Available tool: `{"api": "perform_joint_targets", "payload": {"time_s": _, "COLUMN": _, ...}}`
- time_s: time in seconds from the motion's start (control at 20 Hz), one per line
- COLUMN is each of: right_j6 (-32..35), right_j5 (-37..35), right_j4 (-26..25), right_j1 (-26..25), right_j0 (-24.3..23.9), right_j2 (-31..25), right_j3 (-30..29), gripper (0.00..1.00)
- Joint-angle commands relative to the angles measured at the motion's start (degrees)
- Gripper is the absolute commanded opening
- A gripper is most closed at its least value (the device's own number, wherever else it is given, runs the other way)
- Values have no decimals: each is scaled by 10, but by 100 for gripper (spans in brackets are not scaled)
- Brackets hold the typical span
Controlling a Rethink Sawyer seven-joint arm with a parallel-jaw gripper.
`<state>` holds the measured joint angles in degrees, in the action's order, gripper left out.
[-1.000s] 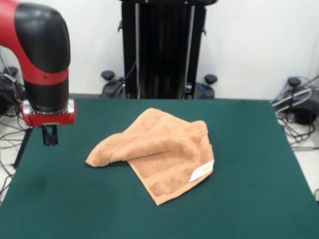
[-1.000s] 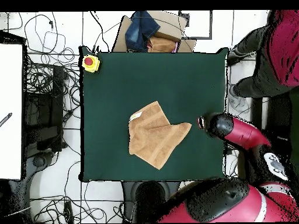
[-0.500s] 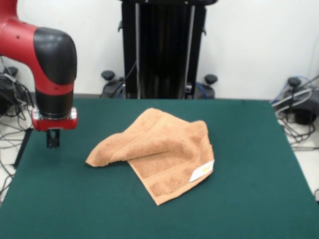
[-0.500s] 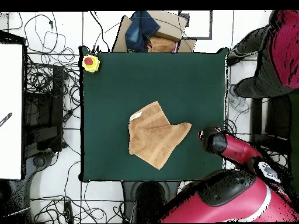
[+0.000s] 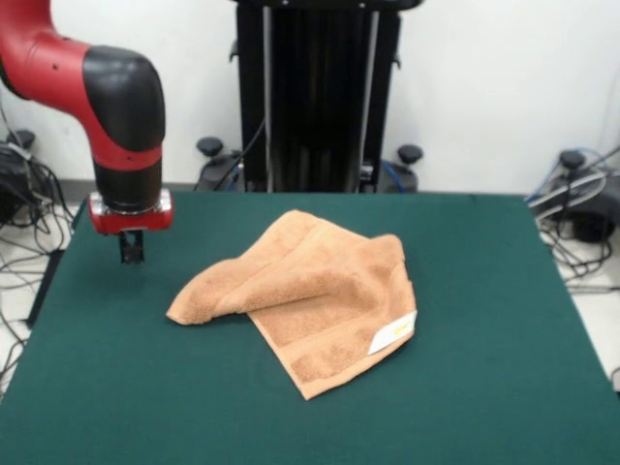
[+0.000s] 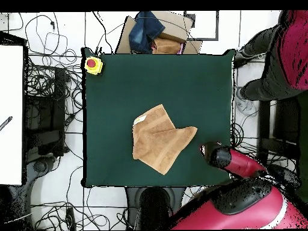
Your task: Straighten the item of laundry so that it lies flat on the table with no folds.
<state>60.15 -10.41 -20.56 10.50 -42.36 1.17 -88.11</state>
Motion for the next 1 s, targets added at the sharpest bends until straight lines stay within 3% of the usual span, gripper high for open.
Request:
{"api": "perform_joint_targets", "payload": {"time_s": 0.05, "right_j6": 93, "right_j5": -14, "right_j4": -13, "right_j1": 18, "right_j0": 21, "right_j2": 14, "right_j3": -30, "gripper": 0}}
{"api": "perform_joint_targets", "payload": {"time_s": 0.65, "right_j6": 91, "right_j5": -4, "right_j4": -22, "right_j1": 3, "right_j0": 15, "right_j2": 39, "right_j3": -14, "gripper": 0}}
{"api": "perform_joint_targets", "payload": {"time_s": 0.7, "right_j6": 90, "right_j5": -1, "right_j4": -22, "right_j1": 2, "right_j0": 14, "right_j2": 41, "right_j3": -16, "gripper": 100}}
{"api": "perform_joint_targets", "payload": {"time_s": 1.0, "right_j6": 90, "right_j5": 3, "right_j4": -22, "right_j1": 1, "right_j0": 17, "right_j2": 46, "right_j3": -20, "gripper": 100}}
